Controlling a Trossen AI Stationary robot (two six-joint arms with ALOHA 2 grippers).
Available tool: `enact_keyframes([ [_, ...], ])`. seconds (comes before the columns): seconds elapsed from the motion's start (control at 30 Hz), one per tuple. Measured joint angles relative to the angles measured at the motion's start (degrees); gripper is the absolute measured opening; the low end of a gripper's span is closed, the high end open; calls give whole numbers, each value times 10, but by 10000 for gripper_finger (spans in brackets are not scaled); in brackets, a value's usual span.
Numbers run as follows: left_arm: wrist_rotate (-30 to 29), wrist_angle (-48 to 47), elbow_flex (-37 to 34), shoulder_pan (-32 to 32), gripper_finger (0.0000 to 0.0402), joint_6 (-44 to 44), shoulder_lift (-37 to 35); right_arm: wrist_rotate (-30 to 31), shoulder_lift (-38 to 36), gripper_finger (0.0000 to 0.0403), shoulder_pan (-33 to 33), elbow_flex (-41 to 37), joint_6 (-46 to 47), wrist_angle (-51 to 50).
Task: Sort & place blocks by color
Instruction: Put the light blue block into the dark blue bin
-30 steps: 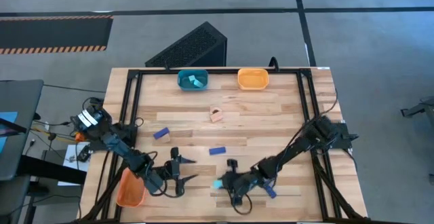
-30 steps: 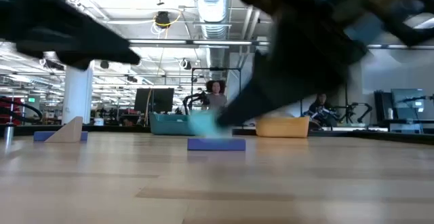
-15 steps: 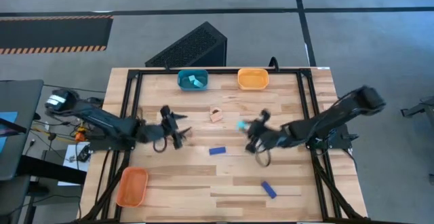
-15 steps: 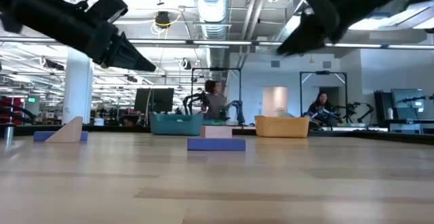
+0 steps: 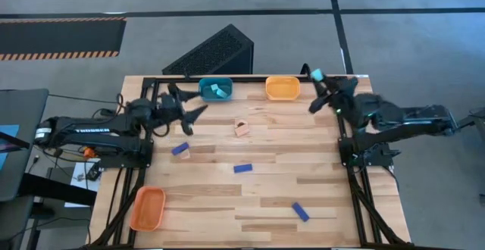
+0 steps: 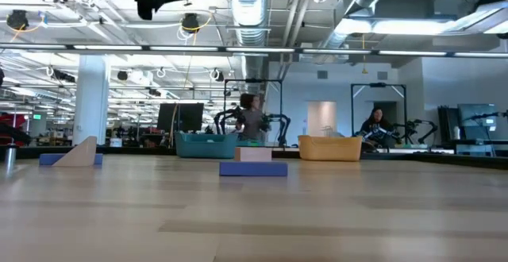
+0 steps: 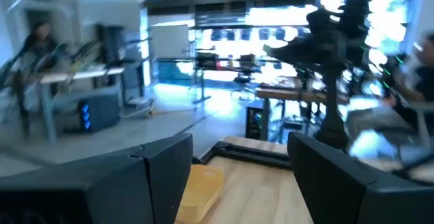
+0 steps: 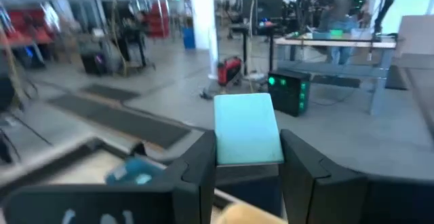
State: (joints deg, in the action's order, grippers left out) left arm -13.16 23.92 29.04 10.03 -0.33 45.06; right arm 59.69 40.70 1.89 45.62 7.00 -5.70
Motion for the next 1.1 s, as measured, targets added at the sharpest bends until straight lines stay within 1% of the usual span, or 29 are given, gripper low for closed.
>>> enact_keyframes([
  [0.07,-20,-14,1,14,234,-47,4,-10,-16,127,-22,5,-7,-8],
  [0.17,-36,-15,2,34,234,-137,16,-30,-30,127,-56,15,-19,-9],
  [0.3,-31,22,2,62,234,-270,19,-78,-33,127,-89,59,-27,-28],
  [0.37,-31,52,2,74,234,-311,14,-88,-32,127,-106,94,-29,-58],
  [0.43,-34,87,2,84,234,-319,7,-91,-31,127,-123,124,-31,-88],
  [0.5,-45,87,3,93,234,-291,2,-109,-25,127,-144,143,-36,-107],
  [0.57,-69,42,3,101,234,-255,1,-148,-22,127,-167,147,-41,-117],
  [0.6,-84,8,3,105,234,-252,2,-172,-21,127,-180,147,-39,-125],
  [0.63,-100,-27,3,109,234,-262,3,-197,-20,127,-192,147,-33,-129],
  [0.7,-122,-81,3,116,234,-314,13,-242,-19,127,-215,147,-27,-133],
  [0.73,-128,-98,3,118,234,-341,19,-244,-19,127,-227,146,-29,-128],
  [0.8,-128,-98,2,123,234,-360,32,-241,-20,128,-249,146,-51,-87],
  [0.9,-138,-54,2,137,234,-354,54,-223,-21,128,-286,147,-94,-30],
  [1.0,-156,-6,2,160,234,-360,73,-183,-22,128,-322,147,-124,-26],
  [1.03,-152,2,2,169,234,-364,78,-174,-21,128,-334,147,-128,-33],
  [1.1,-118,1,2,184,234,-369,80,-173,-17,128,-357,147,-125,-47],
])
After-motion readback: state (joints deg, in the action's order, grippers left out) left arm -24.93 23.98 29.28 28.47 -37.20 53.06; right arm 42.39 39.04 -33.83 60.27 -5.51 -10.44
